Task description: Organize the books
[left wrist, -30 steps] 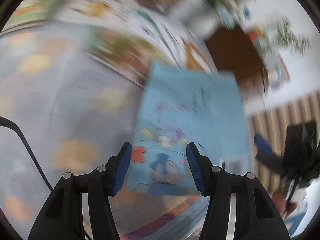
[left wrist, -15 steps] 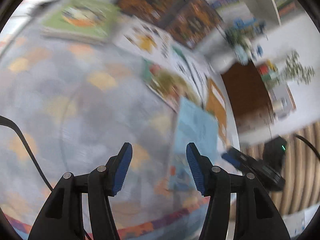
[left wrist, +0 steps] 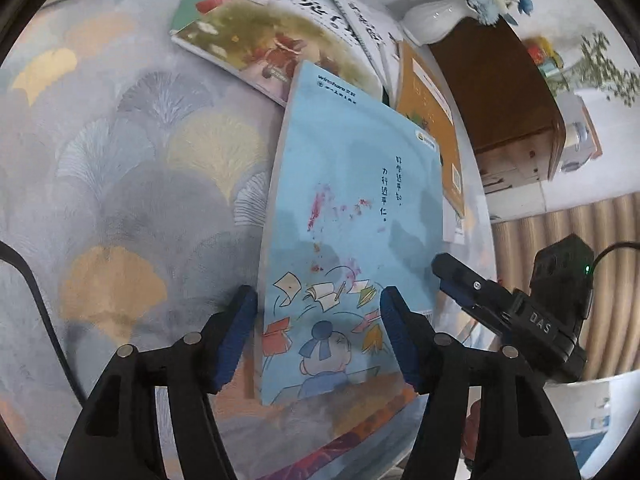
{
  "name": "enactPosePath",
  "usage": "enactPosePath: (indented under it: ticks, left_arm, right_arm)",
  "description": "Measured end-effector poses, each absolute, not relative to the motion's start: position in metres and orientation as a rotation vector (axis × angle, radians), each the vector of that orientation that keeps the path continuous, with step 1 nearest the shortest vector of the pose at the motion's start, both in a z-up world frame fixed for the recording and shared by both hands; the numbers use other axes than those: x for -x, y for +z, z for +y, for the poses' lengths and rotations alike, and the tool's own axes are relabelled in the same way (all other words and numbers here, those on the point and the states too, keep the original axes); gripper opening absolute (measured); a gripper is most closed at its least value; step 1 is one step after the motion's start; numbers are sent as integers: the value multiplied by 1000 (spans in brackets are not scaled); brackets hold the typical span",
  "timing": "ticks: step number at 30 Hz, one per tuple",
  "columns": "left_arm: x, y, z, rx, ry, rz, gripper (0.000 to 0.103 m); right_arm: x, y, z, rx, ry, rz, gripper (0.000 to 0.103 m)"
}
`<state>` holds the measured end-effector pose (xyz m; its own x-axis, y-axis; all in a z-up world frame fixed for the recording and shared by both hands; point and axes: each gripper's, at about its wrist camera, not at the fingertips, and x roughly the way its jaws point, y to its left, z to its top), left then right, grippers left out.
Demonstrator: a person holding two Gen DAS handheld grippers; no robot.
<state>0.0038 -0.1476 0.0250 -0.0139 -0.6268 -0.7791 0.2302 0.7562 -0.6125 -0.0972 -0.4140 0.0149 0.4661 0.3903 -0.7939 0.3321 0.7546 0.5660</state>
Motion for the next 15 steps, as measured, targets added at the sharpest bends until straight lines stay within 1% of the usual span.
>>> enactPosePath:
  ticks: [2, 5, 7, 10, 12, 15]
  left_arm:
    - [-3, 25, -145, 355, -708, 1434, 61]
    - [-2, 25, -143, 354, -720, 1428, 61]
    - [-1, 25, -140, 366, -721, 1432, 61]
    - [-3, 29, -126, 408, -702, 1427, 61]
    - [-5, 39, -103, 465, -661, 1383, 61]
    - [-9, 58, -45, 564, -542, 1289, 61]
  right_arm:
    - [98, 19, -419, -813, 77, 1098, 50]
    - [103, 34, -432, -1000, 217, 1005, 50]
    - [102, 49, -430, -1071, 312, 959, 50]
    - [89, 83, -409, -1032, 441, 919, 50]
    - [74, 103, -384, -970, 509, 920, 50]
    - [50, 117, -345, -933, 599, 920, 50]
